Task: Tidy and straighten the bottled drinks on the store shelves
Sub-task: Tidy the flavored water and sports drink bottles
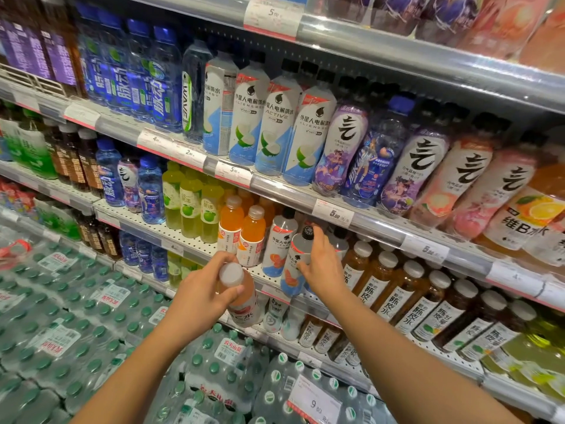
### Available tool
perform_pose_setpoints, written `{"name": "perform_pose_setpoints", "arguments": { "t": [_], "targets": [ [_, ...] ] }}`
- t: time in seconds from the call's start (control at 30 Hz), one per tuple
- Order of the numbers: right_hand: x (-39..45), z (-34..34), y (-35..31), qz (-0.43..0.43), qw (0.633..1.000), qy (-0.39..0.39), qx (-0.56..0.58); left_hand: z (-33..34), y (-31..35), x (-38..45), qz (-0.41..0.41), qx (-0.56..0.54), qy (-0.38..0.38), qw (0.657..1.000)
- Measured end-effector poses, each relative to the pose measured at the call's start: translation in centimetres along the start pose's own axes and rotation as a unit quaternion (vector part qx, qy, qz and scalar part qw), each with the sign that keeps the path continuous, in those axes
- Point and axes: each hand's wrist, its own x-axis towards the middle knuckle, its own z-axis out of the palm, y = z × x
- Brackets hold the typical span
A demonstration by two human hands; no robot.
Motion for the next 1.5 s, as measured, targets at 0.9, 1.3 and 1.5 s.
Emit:
{"name": "perform_pose_setpoints", "arguments": {
  "t": [0.9,1.3,1.5],
  "targets": [
    [2.8,-1.5,-0.9,-0.021,0.959,0.020,-0.283,1.1,0.5,0.1,0.012,0.006,-0.013,1.000],
    [2.9,-1.2,0.3,-0.049,0.951,0.030,-0.304,1.2,0.7,0.2,0.013,0.020,-0.015,1.000],
    [0.4,-2.1,1.5,-0.070,0.974,0.044,-0.213,1.8,2.6,0.7,0.022,0.031,-0.020,0.999]
  ]
}}
